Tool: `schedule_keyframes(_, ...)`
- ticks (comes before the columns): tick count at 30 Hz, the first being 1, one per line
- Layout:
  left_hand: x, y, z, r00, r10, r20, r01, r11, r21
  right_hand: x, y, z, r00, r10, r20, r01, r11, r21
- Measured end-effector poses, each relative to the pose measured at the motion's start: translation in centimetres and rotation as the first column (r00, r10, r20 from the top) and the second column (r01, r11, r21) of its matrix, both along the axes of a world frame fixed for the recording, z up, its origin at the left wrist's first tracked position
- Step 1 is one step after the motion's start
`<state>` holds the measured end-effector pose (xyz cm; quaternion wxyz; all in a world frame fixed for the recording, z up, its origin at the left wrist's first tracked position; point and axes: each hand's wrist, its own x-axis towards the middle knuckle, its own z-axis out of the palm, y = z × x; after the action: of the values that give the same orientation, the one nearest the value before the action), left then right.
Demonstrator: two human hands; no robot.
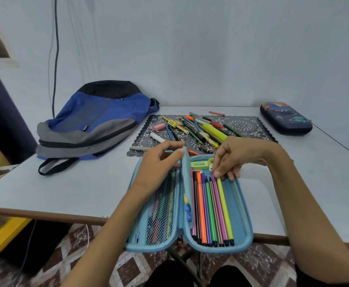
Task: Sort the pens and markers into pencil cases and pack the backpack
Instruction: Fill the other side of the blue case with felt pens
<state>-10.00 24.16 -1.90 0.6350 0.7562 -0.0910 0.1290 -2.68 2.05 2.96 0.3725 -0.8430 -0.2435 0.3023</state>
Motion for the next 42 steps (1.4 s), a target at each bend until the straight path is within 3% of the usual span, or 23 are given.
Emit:
schedule_keyframes(11,0.0,0.0,0.0,1.000,-0.001,0.008,0.001,1.000,0.001,0.1,-0.3,-0.3,0.999,-0.021,0.036,0.019,0.998,0.056)
schedule_keyframes(16,0.3,-0.1,0.0,0.999,-0.038,-0.001,0.038,0.998,0.058,0.8,-1.1,-0.8,0.963,-0.259,0.077,0.232,0.938,0.258)
schedule_keyframes(19,0.7,-0.1,0.2,0.997,-0.072,0.013,0.068,0.977,0.203,1.2,-1.6,-1.2,0.920,-0.381,0.097,0.338,0.893,0.298)
schedule_keyframes(23,0.8,-1.1,2.0,0.989,-0.145,-0.010,0.127,0.827,0.548,1.5,-1.8,-1.6,0.909,-0.411,0.066,0.386,0.892,0.237)
schedule_keyframes(27,0.7,-3.7,3.0,0.965,-0.225,-0.132,0.220,0.431,0.875,1.4,-1.7,-1.9,0.930,-0.364,0.054,0.352,0.923,0.158)
schedule_keyframes(29,0.6,-4.4,2.8,0.967,-0.225,-0.121,0.187,0.304,0.934,1.4,-1.7,-1.9,0.933,-0.354,0.056,0.344,0.928,0.143)
schedule_keyframes(39,0.5,-4.7,2.7,0.970,-0.205,-0.133,0.186,0.264,0.947,1.5,-1.9,-1.9,0.926,-0.376,0.044,0.363,0.915,0.177)
schedule_keyframes(42,0.3,-4.6,2.5,0.970,-0.205,-0.130,0.186,0.285,0.940,2.0,-2.0,-2.4,0.825,-0.546,0.147,0.495,0.823,0.280)
